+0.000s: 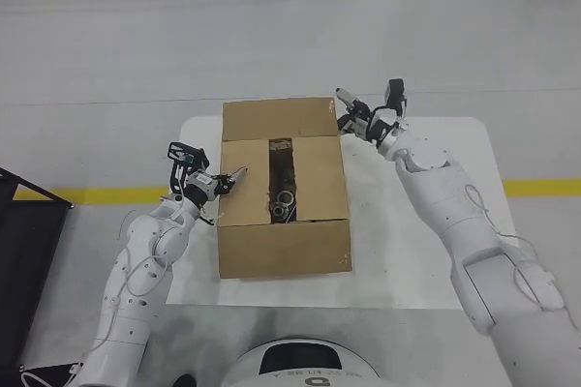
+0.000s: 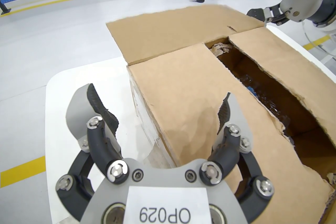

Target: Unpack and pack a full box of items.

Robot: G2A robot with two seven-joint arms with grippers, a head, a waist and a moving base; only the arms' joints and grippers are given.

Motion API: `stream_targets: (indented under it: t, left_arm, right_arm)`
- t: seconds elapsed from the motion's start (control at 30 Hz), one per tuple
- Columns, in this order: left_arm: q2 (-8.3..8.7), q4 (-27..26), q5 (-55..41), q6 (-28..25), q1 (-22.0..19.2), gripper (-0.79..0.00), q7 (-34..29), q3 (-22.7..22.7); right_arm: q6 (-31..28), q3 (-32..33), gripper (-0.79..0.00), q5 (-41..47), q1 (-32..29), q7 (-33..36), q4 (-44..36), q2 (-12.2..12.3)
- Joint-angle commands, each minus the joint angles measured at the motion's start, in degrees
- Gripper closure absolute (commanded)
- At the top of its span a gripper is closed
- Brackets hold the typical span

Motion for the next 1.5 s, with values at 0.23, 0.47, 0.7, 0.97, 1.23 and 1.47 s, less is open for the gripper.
stream_targets:
  t: [0.23, 0.47, 0.7, 0.97, 1.23, 1.47]
  left_arm:
    - [0.0, 0.0, 0.0, 0.0, 0.0, -0.785, 0.0, 0.0]
    - [0.0, 0.0, 0.0, 0.0, 0.0, -0.785, 0.0, 0.0]
    - [0.75, 1.9, -6.2, -9.5, 0.8, -0.785, 0.2, -2.2]
    - [2.29, 1.5, -15.4, -21.5, 3.0, -0.785, 1.4, -8.3]
    - [2.4, -3.5, -23.9, -21.1, 3.1, -0.785, 3.2, -8.7]
    - [1.68, -3.6, -16.1, 1.9, 0.1, -0.785, -1.0, -5.2]
  right_arm:
    - [-8.3, 2.7, -0.785, 7.6, 0.0, 13.4, 0.7, -0.1]
    - [-7.8, 3.8, -0.785, 5.9, 1.1, 18.8, 1.6, 0.8]
    - [-6.6, 4.0, -0.785, 3.4, 0.9, 18.6, 0.2, 1.2]
    - [-3.4, 3.1, -0.785, -3.4, 0.9, 13.9, -2.9, 1.6]
    - [-1.5, 2.7, -0.785, -7.9, -0.7, 13.7, -7.7, 2.2]
    - [-0.5, 3.8, -0.785, -11.0, -3.7, 12.0, -13.1, 3.3]
